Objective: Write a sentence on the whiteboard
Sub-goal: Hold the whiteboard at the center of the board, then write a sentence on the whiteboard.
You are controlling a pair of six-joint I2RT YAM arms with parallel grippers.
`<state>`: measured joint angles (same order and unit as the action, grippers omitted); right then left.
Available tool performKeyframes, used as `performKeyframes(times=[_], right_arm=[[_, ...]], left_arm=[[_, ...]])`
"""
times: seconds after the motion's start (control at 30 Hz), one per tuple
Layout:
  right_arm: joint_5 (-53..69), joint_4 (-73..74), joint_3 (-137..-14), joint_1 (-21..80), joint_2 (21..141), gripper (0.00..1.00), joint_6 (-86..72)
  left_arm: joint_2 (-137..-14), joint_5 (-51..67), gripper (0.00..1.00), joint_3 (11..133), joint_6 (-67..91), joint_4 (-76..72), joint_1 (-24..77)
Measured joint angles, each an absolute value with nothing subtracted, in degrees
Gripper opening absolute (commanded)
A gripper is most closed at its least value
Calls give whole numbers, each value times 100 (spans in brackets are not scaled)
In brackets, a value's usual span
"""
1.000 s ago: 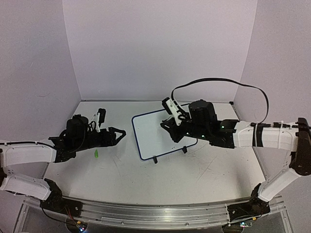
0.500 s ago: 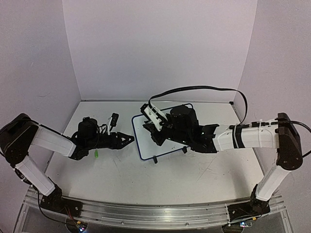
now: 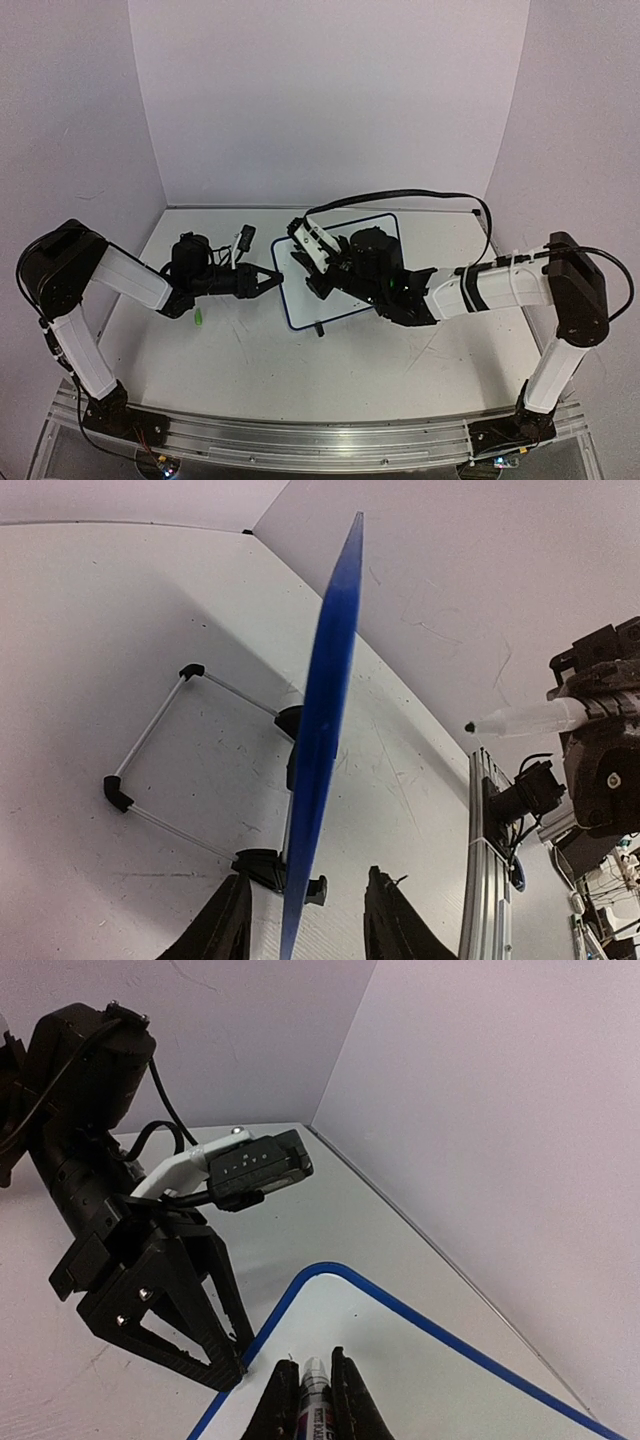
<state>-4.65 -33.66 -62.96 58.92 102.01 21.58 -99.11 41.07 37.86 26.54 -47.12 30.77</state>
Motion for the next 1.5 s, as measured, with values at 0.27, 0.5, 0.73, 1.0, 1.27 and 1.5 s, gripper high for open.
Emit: performKeyframes(times=[0.27,0.5,0.73,1.0,1.27,1.5], right_arm=[[-564,-3736,-6184,5889,10313,0,2346],[-588,-3953,-6182,5890,10446,0,2517],[-625,-4230,-6182,5892,10683,0,2835],[-693,-4567,-6171,5892,10739,0,3182],[-676,-4642,-6203,5892,10971,0,3260],[-681,-4633,-6261,5892,10985,0,3260]], left_arm=[[-10177,4267,24,4013,2459,-4799,3056],[-10254,4350,10,4053,2313,-4827,3002],[-10347,4491,2,4123,2240,-4871,2979],[-10348,4512,0,4123,2194,-4863,2978],[-10346,4512,0,4125,2104,-4835,2978],[-10346,4525,0,4166,2083,-4761,2976]])
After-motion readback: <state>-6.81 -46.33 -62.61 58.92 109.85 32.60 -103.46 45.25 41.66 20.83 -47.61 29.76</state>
